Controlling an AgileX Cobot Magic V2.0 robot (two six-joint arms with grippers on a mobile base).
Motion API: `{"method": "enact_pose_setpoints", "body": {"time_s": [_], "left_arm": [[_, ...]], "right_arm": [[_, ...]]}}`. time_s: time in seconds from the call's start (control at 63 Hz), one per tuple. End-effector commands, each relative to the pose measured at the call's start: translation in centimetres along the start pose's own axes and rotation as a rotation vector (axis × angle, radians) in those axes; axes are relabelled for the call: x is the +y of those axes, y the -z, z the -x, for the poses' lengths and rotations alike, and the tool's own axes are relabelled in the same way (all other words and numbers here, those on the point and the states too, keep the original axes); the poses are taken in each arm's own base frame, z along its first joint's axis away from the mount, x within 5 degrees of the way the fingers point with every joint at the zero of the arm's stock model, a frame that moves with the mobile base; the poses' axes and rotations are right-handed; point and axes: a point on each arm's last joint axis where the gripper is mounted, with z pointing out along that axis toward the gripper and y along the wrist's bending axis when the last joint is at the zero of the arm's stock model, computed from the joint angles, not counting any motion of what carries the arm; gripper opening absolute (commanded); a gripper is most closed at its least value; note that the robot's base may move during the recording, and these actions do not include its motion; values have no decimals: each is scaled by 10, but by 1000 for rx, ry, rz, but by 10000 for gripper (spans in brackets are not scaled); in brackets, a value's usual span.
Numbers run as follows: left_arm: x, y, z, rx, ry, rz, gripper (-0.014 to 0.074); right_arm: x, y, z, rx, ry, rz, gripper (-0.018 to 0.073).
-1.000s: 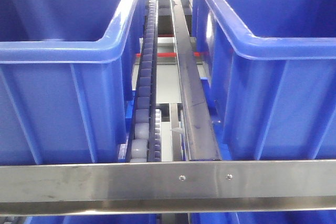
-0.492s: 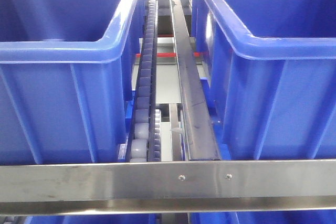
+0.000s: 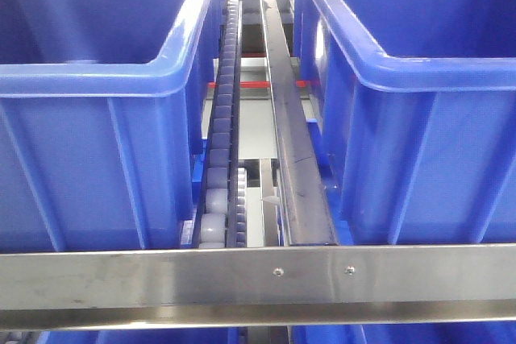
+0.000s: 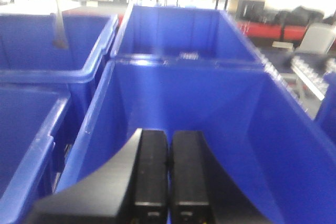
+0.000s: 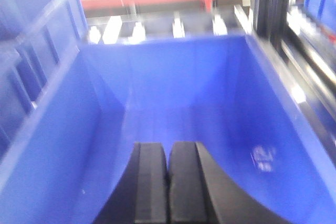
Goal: Pick and sort blue part to right shelf
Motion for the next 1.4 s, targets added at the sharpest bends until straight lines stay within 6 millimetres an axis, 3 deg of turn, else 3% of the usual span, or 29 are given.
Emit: {"method": "enact_pose_setpoints", "body": {"time_s": [0.0,0.238,0.365,0.556,1.127,1.382], "left_arm": [[0,14,7,-110,18,-10,136],[3,42,-34,-52,36,-3,136],[3,54,-46,-75,36,-5,136],[3,63,-44,-112,36,-8,136],[3,63,-44,-118,36,-8,136],[3,63,-44,-118,36,-8,136]], "right_arm": [[1,11,12,-157,-1,15,57],[-3,36,-15,-174,0,17,57],[-4,49,-25,-202,0,22,57],[-4,65,-26,-252,0,29,57],[-4,65,-26,-252,0,29,57],[-7,76,-42,-274,1,32,57]]}}
